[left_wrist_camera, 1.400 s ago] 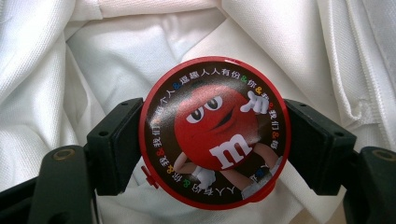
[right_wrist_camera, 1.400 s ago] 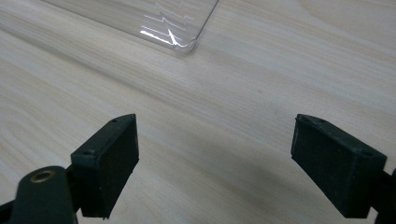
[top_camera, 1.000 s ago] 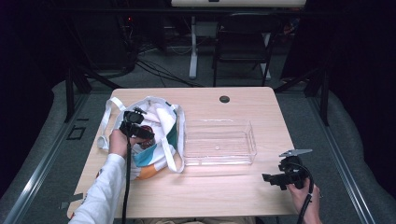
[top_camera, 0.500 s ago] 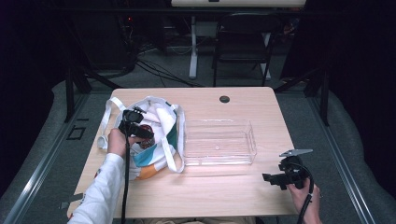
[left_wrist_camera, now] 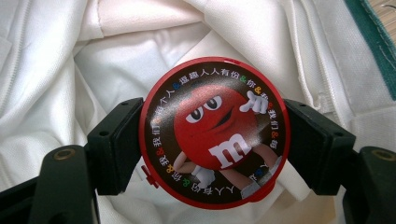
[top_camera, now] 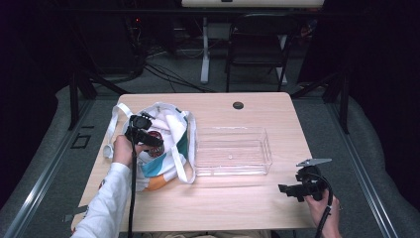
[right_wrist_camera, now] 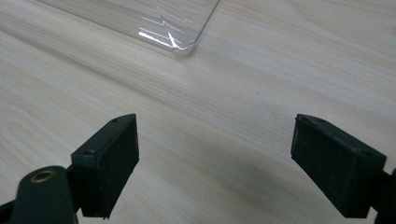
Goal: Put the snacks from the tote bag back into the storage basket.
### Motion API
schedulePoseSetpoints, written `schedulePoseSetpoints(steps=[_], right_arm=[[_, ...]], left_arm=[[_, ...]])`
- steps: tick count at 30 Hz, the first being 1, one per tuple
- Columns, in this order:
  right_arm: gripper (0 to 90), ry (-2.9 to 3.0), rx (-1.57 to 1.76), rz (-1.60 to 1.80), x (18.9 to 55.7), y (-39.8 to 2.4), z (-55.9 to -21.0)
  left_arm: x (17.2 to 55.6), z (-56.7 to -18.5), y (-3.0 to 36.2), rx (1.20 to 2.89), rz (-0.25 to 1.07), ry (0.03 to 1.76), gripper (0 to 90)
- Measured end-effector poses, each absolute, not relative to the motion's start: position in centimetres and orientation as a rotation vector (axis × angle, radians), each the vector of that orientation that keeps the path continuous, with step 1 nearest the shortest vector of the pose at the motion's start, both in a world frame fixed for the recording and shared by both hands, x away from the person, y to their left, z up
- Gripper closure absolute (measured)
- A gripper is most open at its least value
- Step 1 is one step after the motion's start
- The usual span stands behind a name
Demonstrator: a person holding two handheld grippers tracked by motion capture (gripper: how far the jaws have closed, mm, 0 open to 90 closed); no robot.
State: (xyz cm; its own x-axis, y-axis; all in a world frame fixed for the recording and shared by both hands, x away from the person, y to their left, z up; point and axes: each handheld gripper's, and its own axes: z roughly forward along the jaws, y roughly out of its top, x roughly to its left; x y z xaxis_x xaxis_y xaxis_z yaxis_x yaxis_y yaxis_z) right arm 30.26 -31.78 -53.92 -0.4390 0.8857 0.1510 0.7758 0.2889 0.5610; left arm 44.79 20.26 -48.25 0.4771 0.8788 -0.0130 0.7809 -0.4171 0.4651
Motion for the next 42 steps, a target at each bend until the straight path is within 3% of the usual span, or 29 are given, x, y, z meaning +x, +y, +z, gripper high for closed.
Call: schedulePoseSetpoints(steps=[42], right_arm=[[15.3, 2.374, 1.548, 0.851, 30.2, -31.8, -54.1]], left_arm=[[44.2, -46.0, 20.4, 2.305, 0.323, 1.354, 25.7]])
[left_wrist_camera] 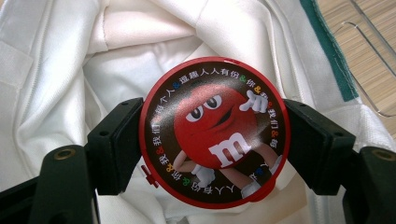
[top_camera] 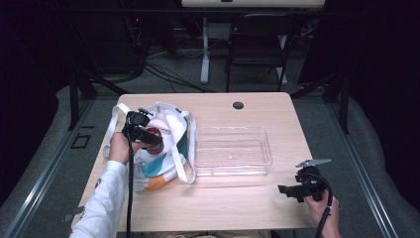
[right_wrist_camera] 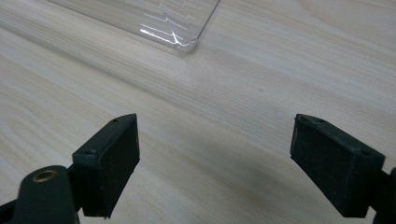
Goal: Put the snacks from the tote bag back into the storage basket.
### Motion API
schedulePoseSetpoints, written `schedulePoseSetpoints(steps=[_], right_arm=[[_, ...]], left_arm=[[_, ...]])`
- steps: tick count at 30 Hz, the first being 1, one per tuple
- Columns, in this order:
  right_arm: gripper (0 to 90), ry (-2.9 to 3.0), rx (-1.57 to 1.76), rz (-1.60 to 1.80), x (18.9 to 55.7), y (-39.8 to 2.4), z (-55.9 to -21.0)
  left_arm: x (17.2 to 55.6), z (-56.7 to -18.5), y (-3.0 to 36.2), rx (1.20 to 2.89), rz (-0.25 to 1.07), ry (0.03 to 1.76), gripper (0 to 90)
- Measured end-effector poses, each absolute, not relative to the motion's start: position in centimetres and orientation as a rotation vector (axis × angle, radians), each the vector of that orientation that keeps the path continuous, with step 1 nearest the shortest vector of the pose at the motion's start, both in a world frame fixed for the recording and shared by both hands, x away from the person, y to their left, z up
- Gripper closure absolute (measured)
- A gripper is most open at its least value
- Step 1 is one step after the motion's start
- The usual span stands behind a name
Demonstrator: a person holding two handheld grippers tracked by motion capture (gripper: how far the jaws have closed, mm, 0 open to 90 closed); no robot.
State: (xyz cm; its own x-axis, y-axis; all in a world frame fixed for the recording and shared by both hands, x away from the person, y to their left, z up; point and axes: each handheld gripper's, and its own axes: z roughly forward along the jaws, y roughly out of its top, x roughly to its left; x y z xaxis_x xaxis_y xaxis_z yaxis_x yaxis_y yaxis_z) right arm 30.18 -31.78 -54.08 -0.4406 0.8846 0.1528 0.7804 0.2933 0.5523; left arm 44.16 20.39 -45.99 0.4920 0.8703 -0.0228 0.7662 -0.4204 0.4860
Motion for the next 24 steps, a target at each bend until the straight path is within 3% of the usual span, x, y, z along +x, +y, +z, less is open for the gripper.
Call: schedulePoseSetpoints(steps=[24], right_arm=[[15.3, 2.355, 1.551, 0.847, 30.1, -32.0, -53.9]], left_arm=[[44.4, -42.1, 19.6, 2.299, 0.355, 1.308, 25.8]])
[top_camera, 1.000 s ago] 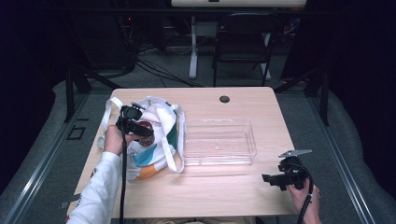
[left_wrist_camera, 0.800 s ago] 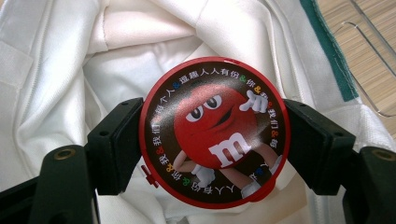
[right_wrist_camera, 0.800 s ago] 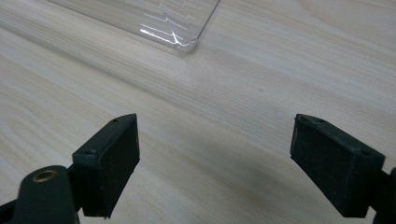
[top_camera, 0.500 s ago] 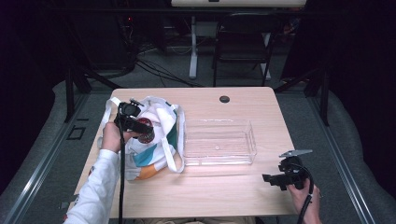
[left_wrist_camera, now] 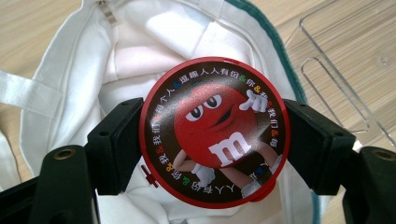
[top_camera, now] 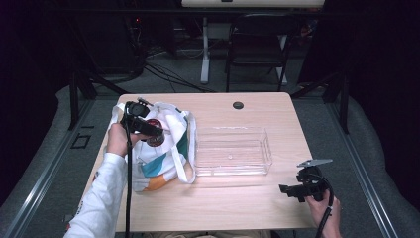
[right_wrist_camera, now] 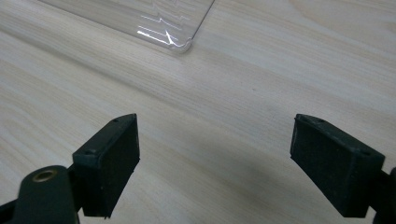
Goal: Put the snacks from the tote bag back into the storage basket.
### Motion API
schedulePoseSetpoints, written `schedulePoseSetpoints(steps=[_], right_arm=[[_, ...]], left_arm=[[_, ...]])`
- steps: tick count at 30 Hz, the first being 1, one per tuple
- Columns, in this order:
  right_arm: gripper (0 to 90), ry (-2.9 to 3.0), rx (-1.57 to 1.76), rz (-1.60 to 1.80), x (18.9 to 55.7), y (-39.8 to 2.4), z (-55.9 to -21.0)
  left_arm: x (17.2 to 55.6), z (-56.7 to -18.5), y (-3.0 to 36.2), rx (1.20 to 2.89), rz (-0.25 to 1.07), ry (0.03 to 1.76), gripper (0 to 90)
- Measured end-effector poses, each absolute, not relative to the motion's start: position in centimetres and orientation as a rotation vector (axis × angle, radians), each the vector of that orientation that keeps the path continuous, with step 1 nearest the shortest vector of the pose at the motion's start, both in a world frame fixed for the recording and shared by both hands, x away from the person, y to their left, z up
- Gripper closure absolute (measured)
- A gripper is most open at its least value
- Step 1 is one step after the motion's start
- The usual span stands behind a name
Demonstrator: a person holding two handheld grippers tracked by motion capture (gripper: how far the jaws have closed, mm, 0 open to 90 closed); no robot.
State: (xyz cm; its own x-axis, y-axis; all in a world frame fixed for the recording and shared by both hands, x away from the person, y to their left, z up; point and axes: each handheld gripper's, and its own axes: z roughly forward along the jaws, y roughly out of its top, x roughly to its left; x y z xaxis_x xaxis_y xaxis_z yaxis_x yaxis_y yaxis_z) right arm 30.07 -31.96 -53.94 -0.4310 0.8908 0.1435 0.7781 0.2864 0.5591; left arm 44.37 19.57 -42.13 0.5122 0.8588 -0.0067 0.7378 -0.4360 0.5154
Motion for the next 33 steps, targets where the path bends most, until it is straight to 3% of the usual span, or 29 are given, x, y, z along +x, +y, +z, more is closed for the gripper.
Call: schedulePoseSetpoints(steps=[33], right_arm=[[15.5, 2.352, 1.541, 0.85, 30.0, -32.0, -53.8]], left_arm=[[44.7, -37.8, 15.7, 2.298, 0.387, 1.197, 25.8]])
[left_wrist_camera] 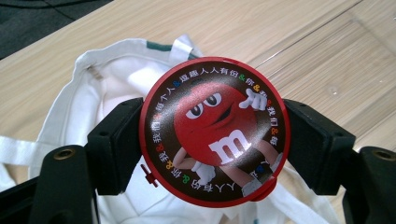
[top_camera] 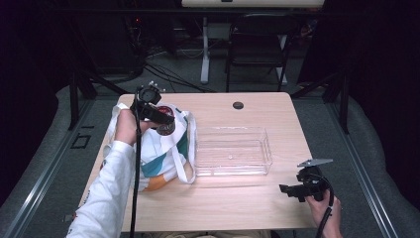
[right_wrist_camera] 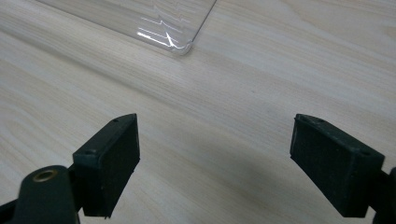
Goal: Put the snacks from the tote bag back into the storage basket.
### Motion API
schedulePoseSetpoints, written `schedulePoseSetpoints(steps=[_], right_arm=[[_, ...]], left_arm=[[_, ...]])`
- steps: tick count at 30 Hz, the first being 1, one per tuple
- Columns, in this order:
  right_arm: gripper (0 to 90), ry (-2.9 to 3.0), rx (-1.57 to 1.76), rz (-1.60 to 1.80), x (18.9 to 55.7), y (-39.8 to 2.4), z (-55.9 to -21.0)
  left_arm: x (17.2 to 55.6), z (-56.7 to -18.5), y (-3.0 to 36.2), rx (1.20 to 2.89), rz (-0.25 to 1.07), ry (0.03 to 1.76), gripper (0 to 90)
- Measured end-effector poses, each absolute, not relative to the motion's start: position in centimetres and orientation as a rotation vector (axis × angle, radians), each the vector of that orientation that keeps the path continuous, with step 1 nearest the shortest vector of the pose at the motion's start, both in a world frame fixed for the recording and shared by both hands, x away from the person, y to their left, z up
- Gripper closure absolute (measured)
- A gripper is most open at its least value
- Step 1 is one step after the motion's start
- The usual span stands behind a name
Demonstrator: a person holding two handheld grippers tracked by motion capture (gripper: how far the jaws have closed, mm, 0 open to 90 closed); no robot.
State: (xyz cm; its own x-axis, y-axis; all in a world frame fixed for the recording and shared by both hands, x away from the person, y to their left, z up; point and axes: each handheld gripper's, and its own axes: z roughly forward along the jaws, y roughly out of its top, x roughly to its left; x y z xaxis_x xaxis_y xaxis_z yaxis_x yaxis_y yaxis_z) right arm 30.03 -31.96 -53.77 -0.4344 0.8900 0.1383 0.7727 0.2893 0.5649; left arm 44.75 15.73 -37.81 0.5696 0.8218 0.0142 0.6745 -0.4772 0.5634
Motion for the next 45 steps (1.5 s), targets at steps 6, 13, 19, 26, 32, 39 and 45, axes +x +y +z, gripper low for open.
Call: schedulePoseSetpoints(steps=[6, 13, 19, 26, 32, 39, 45], right_arm=[[15.5, 2.356, 1.537, 0.848, 30.0, -32.1, -53.7], [15.5, 2.357, 1.535, 0.849, 30.0, -32.0, -53.7], [15.6, 2.35, 1.535, 0.855, 30.0, -32.0, -53.7], [15.6, 2.354, 1.531, 0.853, 29.9, -32.0, -53.6], [15.6, 2.357, 1.531, 0.852, 30.0, -32.0, -53.7], [15.6, 2.358, 1.529, 0.852, 30.0, -32.0, -53.6], [15.6, 2.358, 1.528, 0.852, 29.9, -32.0, -53.6]], left_arm=[[44.8, -37.5, 14.5, 2.311, 0.386, 1.168, 25.8], [44.8, -37.4, 13.2, 2.323, 0.375, 1.14, 25.8], [45.0, -37.4, 11.8, 2.347, 0.359, 1.108, 25.8], [45.0, -37.5, 10.1, 2.362, 0.339, 1.066, 25.8], [44.8, -37.6, 9.1, 2.372, 0.328, 1.043, 25.8], [44.8, -37.9, 8.2, 2.377, 0.305, 1.015, 25.8], [44.7, -38.2, 7.4, 2.374, 0.29, 0.999, 25.8]])
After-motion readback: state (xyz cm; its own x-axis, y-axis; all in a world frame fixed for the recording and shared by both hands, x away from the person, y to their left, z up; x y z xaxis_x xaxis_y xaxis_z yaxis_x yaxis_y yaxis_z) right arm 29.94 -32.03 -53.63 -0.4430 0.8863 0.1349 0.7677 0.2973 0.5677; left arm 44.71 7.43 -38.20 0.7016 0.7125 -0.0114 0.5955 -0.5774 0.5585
